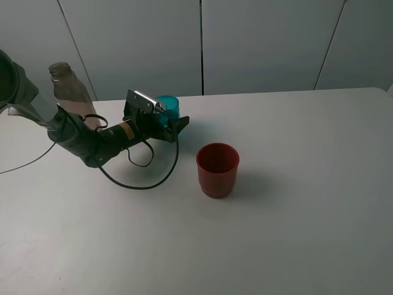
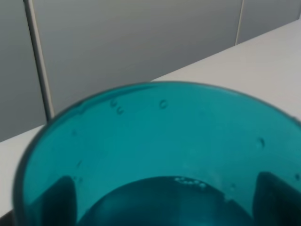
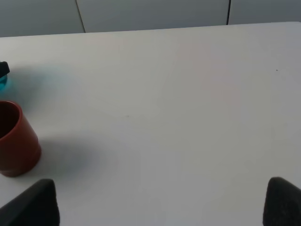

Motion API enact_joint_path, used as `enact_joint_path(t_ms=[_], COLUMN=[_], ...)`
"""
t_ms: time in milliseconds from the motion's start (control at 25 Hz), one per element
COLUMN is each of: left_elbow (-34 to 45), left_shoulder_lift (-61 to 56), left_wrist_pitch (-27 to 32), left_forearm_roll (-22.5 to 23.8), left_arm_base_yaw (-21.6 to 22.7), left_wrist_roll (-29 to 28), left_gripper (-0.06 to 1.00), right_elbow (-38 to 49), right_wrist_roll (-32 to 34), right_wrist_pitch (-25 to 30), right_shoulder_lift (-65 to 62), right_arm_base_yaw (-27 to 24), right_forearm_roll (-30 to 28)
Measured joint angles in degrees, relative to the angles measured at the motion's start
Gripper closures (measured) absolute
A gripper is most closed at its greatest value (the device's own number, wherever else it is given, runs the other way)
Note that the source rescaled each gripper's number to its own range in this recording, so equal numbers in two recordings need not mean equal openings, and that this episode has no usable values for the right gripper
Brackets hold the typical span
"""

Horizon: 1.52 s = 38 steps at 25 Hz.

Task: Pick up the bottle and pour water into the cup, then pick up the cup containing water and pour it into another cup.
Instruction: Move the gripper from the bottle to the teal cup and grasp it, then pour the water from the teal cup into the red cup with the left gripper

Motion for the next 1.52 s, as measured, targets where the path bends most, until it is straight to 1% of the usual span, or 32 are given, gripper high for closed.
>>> enact_joint_path(t_ms=[120, 160, 200, 240, 280, 320, 720, 840, 920, 1000, 1120, 1240, 1440, 1520], left_elbow=[-0.1, -0.2, -0.2, -0.2, -0.2, -0.2, -0.2, -0.2, -0.2, 0.2, 3.2, 7.4, 13.7, 15.9], left_shoulder_lift=[0.0, 0.0, 0.0, 0.0, 0.0, 0.0, 0.0, 0.0, -0.1, -1.0, -4.4, -9.0, -15.5, -18.3], left_wrist_pitch=[0.0, 0.0, 0.0, 0.0, 0.0, 0.1, 0.1, 0.1, 0.0, 0.8, 1.6, 1.7, 1.9, 3.1], left_forearm_roll=[0.1, 0.1, 0.1, 0.1, -0.1, -0.1, -0.2, 0.5, 1.7, 4.3, 6.3, 7.8, 13.1, 14.2], left_arm_base_yaw=[-0.1, -0.1, -0.1, -0.1, -0.1, -0.1, -0.1, -0.1, -0.1, -0.1, -0.1, -0.1, 0.0, 0.0], left_wrist_roll=[0.0, 0.0, 0.0, 0.0, 0.0, -0.1, 0.0, 0.0, 0.0, 0.0, 0.0, 1.6, 5.6, 6.3], left_gripper=[-0.03, -0.02, 0.09, 0.37, 0.74, 0.94, 0.94, 0.94, 0.94, 0.94, 0.94, 0.94, 0.94, 0.94], right_elbow=[0.0, 0.0, 0.0, 0.0, 0.0, 0.0, 0.0, 0.0, 0.0, 0.0, 0.0, 0.0, 0.0, 0.0], right_wrist_roll=[0.0, 0.0, 0.0, 0.0, 0.0, 0.0, 0.0, -0.3, -0.3, -0.3, -0.3, -0.3, -0.3, 0.0], right_wrist_pitch=[0.0, 0.0, 0.0, 0.0, 0.0, 0.0, 0.0, 0.0, 0.0, 0.0, 0.0, 0.0, 0.0, 0.0], right_shoulder_lift=[0.0, 0.0, 0.0, 0.0, 0.0, 0.0, 0.0, 0.0, 0.0, 0.0, 0.0, 0.0, 0.0, 0.0], right_arm_base_yaw=[0.0, 0.0, 0.0, 0.0, 0.0, 0.0, 0.0, 0.0, 0.0, 0.0, 0.0, 0.0, 0.0, 0.0], right_forearm_roll=[0.0, 0.0, 0.0, 0.0, 0.0, 0.0, 0.0, 0.0, 0.0, 0.0, 0.0, 0.0, 0.0, 0.0])
